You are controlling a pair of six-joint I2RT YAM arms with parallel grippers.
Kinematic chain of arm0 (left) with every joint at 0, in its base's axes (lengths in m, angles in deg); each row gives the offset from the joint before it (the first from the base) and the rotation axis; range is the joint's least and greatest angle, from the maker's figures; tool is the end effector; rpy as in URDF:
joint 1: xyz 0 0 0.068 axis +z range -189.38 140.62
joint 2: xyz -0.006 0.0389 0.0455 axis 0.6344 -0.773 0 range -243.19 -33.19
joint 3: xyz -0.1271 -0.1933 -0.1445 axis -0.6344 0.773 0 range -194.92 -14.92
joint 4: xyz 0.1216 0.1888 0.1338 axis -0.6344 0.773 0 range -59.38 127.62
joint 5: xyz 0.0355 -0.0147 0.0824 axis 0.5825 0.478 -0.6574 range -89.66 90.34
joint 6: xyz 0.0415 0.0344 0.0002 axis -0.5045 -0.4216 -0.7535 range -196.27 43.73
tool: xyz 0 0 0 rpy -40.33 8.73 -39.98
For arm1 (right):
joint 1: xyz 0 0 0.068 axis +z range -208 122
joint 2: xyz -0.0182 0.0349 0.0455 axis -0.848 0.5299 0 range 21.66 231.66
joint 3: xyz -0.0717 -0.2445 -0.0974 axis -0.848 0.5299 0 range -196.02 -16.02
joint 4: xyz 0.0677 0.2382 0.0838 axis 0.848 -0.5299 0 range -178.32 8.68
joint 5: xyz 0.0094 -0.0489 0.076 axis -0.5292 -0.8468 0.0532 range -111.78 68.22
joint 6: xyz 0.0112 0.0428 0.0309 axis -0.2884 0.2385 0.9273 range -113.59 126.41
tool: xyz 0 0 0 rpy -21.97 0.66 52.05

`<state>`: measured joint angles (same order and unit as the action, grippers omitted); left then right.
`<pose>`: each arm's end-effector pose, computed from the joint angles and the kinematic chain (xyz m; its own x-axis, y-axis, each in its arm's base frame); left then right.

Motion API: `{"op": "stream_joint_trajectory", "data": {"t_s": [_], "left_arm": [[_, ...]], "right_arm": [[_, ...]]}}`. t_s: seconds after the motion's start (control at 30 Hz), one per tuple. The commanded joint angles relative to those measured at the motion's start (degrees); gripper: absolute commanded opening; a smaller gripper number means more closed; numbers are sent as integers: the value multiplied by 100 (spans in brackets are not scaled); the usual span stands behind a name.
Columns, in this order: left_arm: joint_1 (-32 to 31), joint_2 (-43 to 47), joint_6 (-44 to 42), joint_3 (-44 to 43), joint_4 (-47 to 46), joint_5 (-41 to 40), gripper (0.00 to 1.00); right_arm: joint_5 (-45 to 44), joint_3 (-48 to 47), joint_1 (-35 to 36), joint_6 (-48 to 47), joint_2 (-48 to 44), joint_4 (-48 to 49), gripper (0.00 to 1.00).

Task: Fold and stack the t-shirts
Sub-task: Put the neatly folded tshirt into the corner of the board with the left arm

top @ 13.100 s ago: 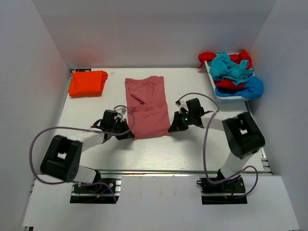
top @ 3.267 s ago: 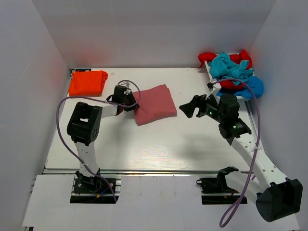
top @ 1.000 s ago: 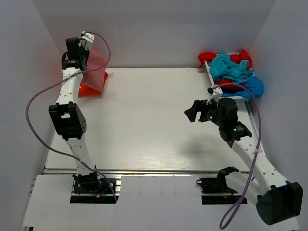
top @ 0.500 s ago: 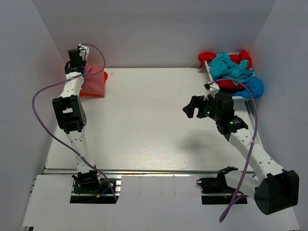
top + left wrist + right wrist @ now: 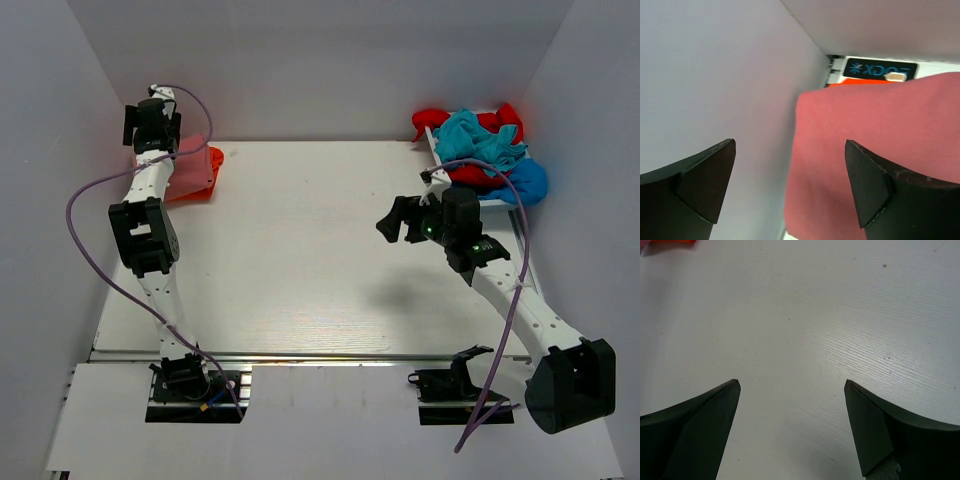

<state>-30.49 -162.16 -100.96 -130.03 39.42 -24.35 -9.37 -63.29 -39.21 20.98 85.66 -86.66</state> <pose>0.5276 0.0976 0.2774 -0.5635 0.2960 -0.7713 -0.3145 0.7864 0.5316 0.2407 0.0900 0.2968 -0.4710 0.0993 -0.8765 -0.3973 0.8633 0.3113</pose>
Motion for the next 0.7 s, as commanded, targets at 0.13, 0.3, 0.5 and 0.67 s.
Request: {"op": "stream_joint_trajectory", "data": {"t_s": [0.13,0.3,0.5,0.67], "left_arm": [[-89,328,842,-29,709,1122,100],[-89,170,1168,-29,1115,1852,62],[-89,38,1115,313,1344,3433,15],[-89,91,878,796,1431,4464,11]], "right_arm": [[104,-20,11,37,-222,385,90],[52,86,-6,37,-310,367,90],[-19,130,-6,-15,-275,403,90],[-1,174,-7,-7,-152,464,90]]}}
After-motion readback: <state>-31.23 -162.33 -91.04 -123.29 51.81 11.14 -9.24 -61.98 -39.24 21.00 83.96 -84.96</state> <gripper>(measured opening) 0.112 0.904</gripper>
